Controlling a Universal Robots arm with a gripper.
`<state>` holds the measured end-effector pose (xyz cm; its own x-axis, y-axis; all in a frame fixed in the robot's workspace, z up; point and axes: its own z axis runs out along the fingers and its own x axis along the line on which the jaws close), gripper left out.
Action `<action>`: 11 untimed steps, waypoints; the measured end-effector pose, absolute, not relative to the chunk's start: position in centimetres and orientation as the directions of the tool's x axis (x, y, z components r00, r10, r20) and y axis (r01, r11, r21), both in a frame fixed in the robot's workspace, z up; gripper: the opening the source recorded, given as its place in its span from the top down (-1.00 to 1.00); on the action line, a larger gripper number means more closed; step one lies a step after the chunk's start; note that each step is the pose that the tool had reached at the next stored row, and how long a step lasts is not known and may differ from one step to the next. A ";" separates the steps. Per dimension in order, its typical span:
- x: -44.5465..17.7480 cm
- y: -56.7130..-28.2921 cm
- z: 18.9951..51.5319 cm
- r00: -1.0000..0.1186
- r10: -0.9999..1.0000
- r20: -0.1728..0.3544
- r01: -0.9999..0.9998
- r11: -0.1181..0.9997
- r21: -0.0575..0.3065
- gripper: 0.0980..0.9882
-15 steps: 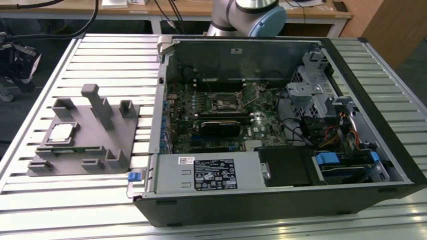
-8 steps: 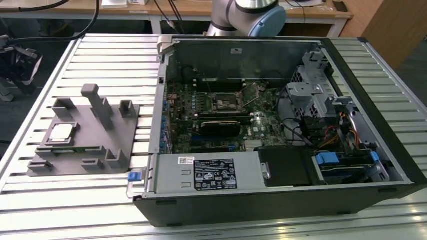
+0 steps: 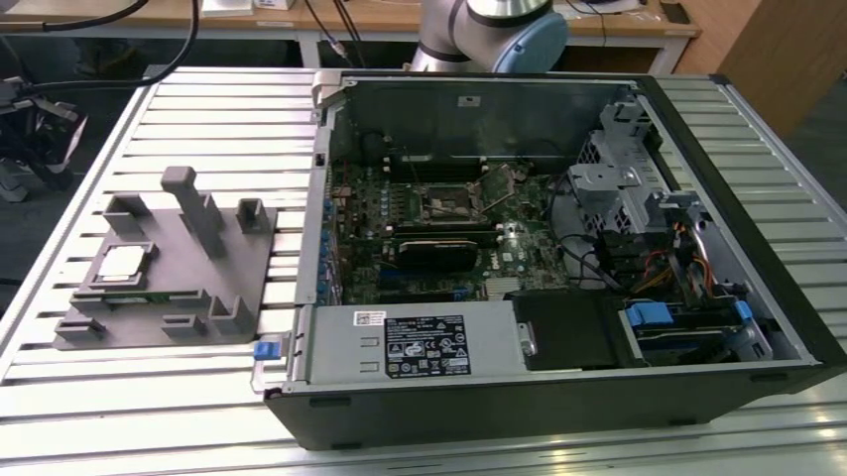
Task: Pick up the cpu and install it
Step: 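Pick up the cpu and move it towards the insertion slot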
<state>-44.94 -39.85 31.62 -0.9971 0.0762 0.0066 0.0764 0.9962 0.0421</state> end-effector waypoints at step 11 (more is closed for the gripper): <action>-44.9 -39.9 31.0 -0.997 0.076 0.007 0.076 0.996 0.042 0.98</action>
